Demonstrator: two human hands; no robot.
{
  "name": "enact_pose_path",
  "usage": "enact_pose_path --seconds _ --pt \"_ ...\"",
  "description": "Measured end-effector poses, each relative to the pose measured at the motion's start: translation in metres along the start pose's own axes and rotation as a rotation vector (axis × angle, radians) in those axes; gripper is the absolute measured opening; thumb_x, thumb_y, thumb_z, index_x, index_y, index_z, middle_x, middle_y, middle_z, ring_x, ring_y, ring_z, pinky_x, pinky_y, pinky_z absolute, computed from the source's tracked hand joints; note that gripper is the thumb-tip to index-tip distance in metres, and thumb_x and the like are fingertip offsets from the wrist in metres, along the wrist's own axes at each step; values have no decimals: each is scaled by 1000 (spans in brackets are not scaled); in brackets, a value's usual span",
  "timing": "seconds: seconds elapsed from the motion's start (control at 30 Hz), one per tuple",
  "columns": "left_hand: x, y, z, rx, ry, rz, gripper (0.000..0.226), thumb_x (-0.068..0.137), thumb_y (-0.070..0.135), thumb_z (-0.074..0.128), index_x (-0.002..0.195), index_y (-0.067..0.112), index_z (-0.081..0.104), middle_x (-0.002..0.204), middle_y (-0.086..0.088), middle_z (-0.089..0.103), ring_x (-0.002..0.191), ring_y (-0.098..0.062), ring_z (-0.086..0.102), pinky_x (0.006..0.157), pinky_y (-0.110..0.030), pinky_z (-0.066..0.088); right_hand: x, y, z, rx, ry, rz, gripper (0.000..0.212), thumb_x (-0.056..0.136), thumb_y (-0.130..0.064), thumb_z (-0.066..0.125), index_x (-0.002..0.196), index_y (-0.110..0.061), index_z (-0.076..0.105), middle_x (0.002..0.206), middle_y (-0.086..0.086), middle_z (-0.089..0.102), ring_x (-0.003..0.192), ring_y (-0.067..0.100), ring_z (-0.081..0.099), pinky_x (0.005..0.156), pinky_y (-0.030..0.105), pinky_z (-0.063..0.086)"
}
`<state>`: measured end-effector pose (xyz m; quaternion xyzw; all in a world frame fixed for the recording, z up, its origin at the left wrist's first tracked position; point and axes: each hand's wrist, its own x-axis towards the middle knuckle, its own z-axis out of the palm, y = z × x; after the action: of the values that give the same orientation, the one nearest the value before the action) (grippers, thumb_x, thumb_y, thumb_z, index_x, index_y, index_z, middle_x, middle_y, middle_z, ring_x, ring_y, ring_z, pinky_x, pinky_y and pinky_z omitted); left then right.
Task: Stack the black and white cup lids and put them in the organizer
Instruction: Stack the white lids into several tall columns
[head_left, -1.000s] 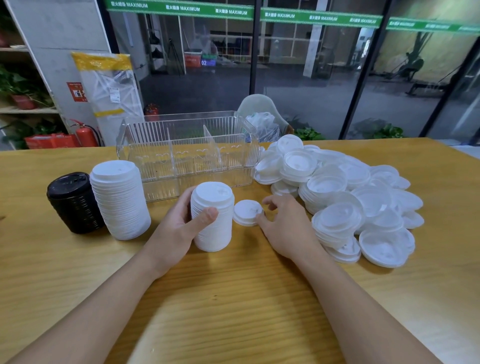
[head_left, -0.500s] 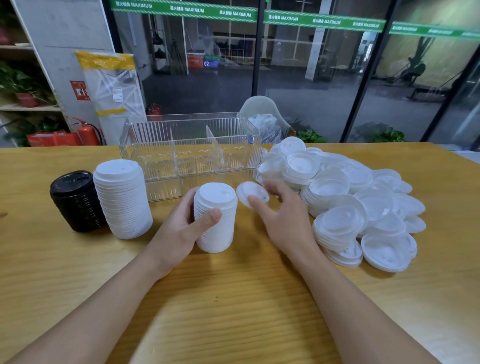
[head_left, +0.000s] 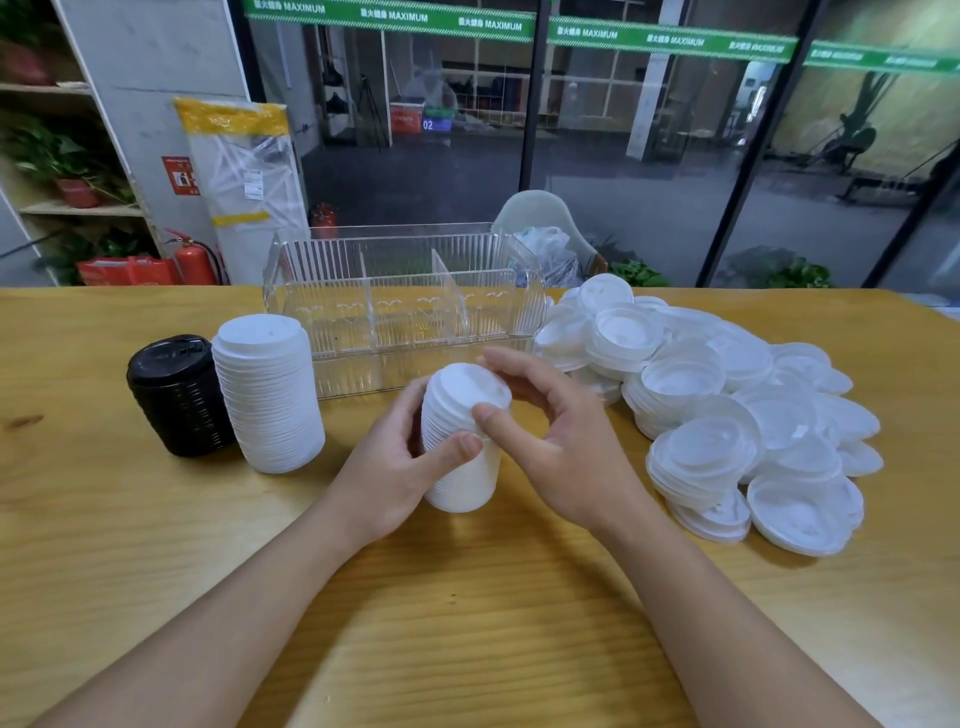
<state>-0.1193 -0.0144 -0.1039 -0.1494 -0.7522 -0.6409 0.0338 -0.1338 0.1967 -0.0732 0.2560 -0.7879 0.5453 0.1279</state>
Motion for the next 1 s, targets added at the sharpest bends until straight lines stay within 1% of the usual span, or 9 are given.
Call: enact_pose_path --seconds 0.13,0.27,0.5,0.6,0.67,0.77,0.9,0.97,1.0 --pt "0 0 0 3 -7 -3 63 92 48 82 149 35 57 139 5 73 129 -19 69 107 -45 56 0 -2 -1 -34 -24 -3 48 101 -26 77 147 -26 64 139 -14 69 134 11 63 113 39 52" --pt "-1 1 0 9 -7 -6 60 94 42 82 149 34 57 138 4 73 128 -20 70 109 -49 56 0 -3 -2 -54 -54 5 47 102 -29 76 147 -28 64 139 -16 69 134 9 62 113 38 52" --pt "-1 2 -1 3 -14 -11 62 93 48 83 149 36 57 137 5 74 127 -19 71 108 -47 57 2 0 -3 -33 -100 25 47 105 -33 72 151 -29 62 141 -17 68 136 8 61 115 41 51" --pt "-2 4 1 -10 -19 -2 63 91 49 80 148 34 58 136 5 74 126 -18 71 104 -39 58 2 1 -1 19 -94 42 45 107 -34 69 151 -29 61 144 -15 67 137 8 61 115 39 51" --pt "-2 4 1 -13 -15 5 61 92 43 79 148 32 57 136 6 74 126 -16 71 100 -31 58 3 3 0 64 -62 61 42 109 -36 65 150 -29 62 151 -15 63 141 3 56 115 33 49" --pt "-2 3 0 -22 -1 -1 60 93 40 78 149 31 57 139 8 73 129 -14 69 99 -27 57 7 14 -3 -67 54 99 44 111 -41 59 153 -29 58 165 -18 44 137 -13 49 106 14 46" --pt "-2 2 -1 -14 20 -15 63 92 46 78 150 34 55 139 13 72 129 -11 68 102 -31 54 10 34 -14 -349 211 128 62 106 -39 67 162 -30 42 178 -13 14 143 -4 43 109 25 49" --pt "-1 3 -1 -13 26 -18 63 91 47 77 149 35 56 138 13 72 129 -10 68 102 -30 52 16 40 -19 -385 286 161 67 105 -35 68 164 -29 36 178 -11 8 127 -16 44 110 33 50" --pt "-1 3 -1 -14 29 -19 63 91 47 77 149 35 56 138 13 72 129 -10 68 102 -31 52 19 41 -21 -382 320 186 71 104 -34 69 164 -27 32 177 -10 8 120 -14 48 110 39 52"
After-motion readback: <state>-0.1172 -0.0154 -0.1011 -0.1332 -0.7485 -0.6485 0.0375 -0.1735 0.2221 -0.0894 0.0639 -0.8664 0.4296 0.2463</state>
